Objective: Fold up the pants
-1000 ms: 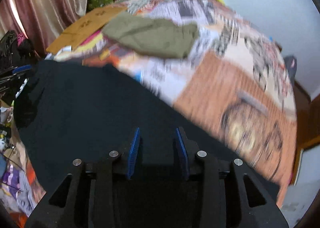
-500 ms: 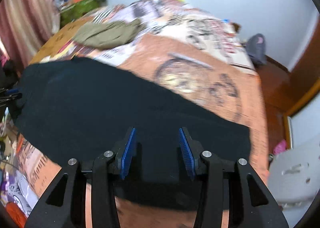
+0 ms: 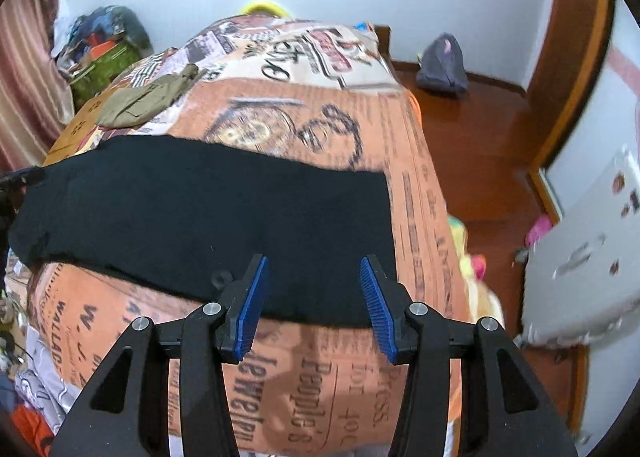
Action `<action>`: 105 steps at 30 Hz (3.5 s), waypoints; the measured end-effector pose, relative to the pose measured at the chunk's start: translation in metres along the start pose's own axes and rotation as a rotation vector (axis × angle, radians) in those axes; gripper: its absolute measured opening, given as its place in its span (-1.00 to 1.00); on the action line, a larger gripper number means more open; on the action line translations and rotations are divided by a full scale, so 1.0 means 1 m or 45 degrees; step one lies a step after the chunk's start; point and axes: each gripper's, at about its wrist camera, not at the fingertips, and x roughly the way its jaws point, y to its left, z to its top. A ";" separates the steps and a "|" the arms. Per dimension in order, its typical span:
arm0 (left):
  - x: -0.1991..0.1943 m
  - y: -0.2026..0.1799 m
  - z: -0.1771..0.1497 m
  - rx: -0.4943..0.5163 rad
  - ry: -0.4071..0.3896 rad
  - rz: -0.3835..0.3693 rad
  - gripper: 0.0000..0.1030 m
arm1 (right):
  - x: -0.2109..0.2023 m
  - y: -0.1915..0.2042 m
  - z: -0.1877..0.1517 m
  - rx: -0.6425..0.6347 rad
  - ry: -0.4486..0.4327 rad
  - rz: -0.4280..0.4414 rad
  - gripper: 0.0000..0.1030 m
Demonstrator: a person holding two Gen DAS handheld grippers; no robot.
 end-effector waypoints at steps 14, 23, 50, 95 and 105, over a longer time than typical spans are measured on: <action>0.031 -0.112 -0.027 0.234 -0.010 0.006 0.43 | -0.001 -0.025 -0.044 0.150 0.018 0.005 -0.10; 0.035 -0.136 0.008 0.322 -0.055 0.010 0.43 | 0.006 -0.026 -0.056 0.304 0.007 0.086 0.21; 0.078 -0.131 0.008 0.256 0.021 -0.016 0.58 | 0.051 -0.058 -0.052 0.785 -0.075 0.369 0.42; -0.026 -0.010 -0.010 0.008 -0.207 0.027 0.58 | -0.040 0.085 0.082 0.147 -0.497 0.386 -0.81; -0.047 0.054 -0.044 -0.146 -0.218 0.044 0.58 | 0.006 0.170 0.082 -0.062 -0.302 0.453 -0.81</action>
